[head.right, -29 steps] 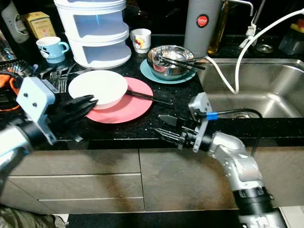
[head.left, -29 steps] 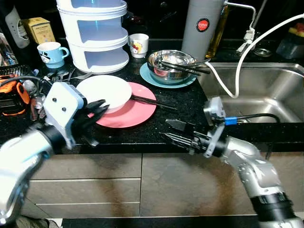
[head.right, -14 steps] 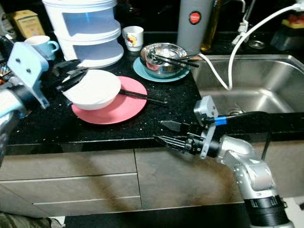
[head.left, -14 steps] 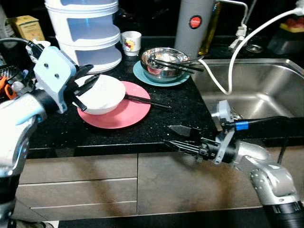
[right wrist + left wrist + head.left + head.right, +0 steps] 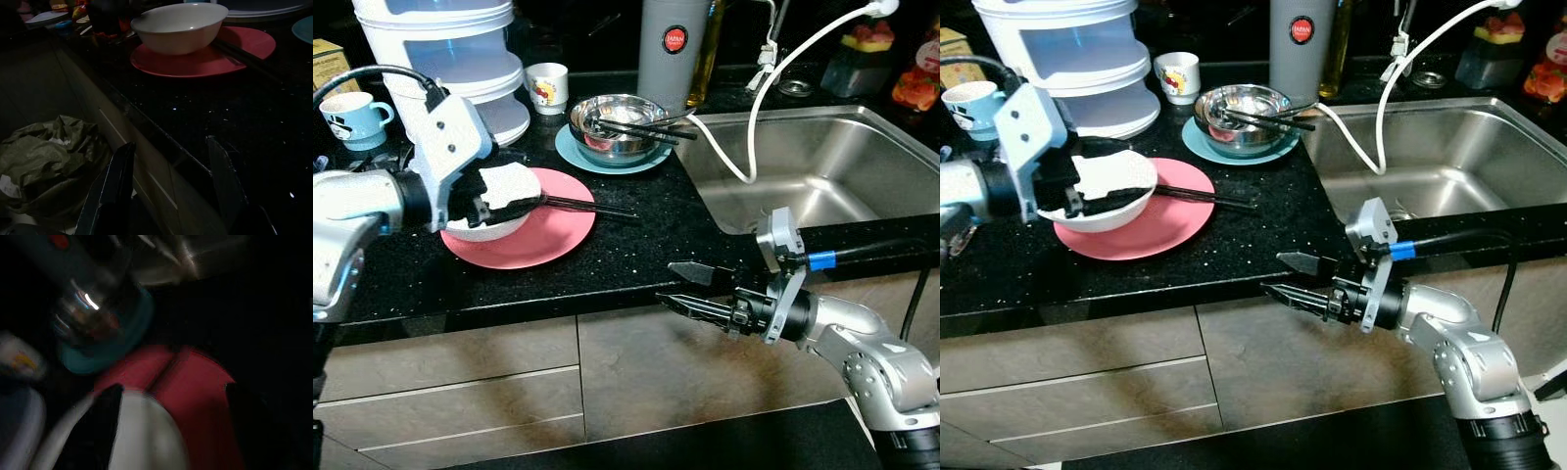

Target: Kitchen organization

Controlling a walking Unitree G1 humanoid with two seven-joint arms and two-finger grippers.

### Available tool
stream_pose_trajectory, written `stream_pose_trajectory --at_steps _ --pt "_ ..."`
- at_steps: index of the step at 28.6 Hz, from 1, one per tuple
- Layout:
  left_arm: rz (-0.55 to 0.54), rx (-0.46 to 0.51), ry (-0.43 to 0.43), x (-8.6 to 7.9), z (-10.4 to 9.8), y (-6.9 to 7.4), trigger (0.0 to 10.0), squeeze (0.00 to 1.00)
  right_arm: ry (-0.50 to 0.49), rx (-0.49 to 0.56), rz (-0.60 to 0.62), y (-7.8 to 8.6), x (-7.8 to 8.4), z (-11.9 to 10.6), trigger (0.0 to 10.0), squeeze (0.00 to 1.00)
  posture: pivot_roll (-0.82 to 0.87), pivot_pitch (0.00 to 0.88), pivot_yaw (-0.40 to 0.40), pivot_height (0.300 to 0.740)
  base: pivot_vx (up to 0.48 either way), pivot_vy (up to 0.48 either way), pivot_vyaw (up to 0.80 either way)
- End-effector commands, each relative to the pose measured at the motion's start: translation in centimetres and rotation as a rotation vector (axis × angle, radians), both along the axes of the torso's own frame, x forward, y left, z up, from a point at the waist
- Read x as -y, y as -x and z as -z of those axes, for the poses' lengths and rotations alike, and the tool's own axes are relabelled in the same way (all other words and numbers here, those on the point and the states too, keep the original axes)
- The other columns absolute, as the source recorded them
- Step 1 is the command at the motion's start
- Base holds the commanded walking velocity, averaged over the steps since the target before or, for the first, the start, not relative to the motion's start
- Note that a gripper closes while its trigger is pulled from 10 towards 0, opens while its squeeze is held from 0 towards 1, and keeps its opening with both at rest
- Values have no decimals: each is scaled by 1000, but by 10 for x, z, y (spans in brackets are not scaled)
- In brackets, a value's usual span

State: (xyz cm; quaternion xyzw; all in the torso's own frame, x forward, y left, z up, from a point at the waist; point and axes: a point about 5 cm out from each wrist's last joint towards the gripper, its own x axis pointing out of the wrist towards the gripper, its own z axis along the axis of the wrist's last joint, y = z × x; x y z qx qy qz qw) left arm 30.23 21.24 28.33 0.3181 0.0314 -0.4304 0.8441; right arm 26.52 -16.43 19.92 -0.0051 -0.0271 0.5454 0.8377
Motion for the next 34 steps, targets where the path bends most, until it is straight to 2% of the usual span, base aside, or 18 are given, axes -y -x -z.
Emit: stream_pose_trajectory --at_steps 1,2,3,6,11,14,17,22,23,34 --pt "1 -100 -55 -3 10 4 10000 1000 8 13 -9 2 -1 -4 10000 0 32 0 13 740 0 0 0" --pt "13 -161 -121 -6 16 10 10000 0 10 13 -10 2 -2 -5 10000 0 33 0 12 740 0 0 0" --pt "13 -161 -121 -6 16 10 10000 0 10 13 -10 2 -2 -5 10000 0 33 0 12 740 0 0 0" --pt "21 -288 -228 -13 28 23 10000 0 17 16 -15 2 -2 -5 10000 0 34 0 14 740 0 0 0" --pt "-38 -293 -275 -20 29 22 10000 0 11 17 -42 5 -6 -6 10000 0 40 0 11 740 0 0 0" --pt "-85 -248 -300 -22 32 15 10000 0 8 4 -93 10 -11 -6 10000 0 37 0 12 740 0 0 0" --pt "-128 -157 -296 -19 23 7 10000 0 6 3 -92 11 -11 -6 10000 0 36 0 12 740 0 0 0" --pt "-171 -95 -310 -21 19 -1 10000 0 6 6 -92 11 -11 -7 10000 0 36 0 12 740 0 0 0" --pt "-172 -86 -308 -20 19 -2 0 0 7 6 -92 11 -11 -7 10000 0 37 0 13 740 0 0 0" --pt "-156 -102 -314 -18 24 0 0 0 8 6 -87 10 -11 -6 10000 0 39 0 15 740 0 0 0"
